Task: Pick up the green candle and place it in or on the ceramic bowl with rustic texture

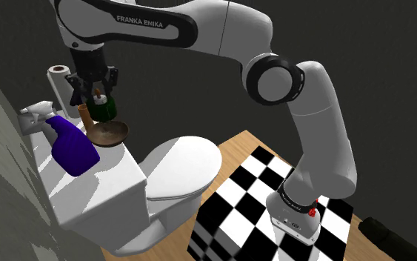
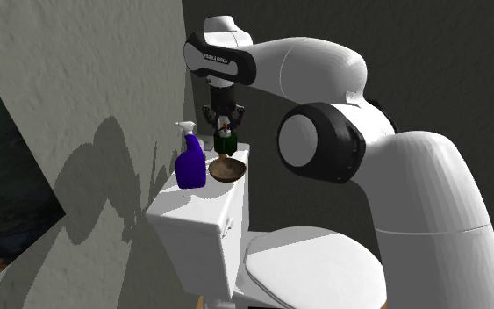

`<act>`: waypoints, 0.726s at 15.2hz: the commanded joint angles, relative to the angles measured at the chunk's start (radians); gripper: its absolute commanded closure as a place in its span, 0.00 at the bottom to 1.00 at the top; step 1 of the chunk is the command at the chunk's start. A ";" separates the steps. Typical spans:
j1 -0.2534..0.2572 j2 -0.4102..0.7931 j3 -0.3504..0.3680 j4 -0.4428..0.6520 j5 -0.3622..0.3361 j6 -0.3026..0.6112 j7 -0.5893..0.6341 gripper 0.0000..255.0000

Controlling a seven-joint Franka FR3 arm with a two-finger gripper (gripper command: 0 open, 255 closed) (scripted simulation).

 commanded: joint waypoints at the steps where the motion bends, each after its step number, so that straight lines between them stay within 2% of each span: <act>1: -0.012 -0.012 0.002 -0.048 0.002 0.035 0.002 1.00; 11: -0.046 -0.032 0.004 -0.223 0.003 0.184 0.018 1.00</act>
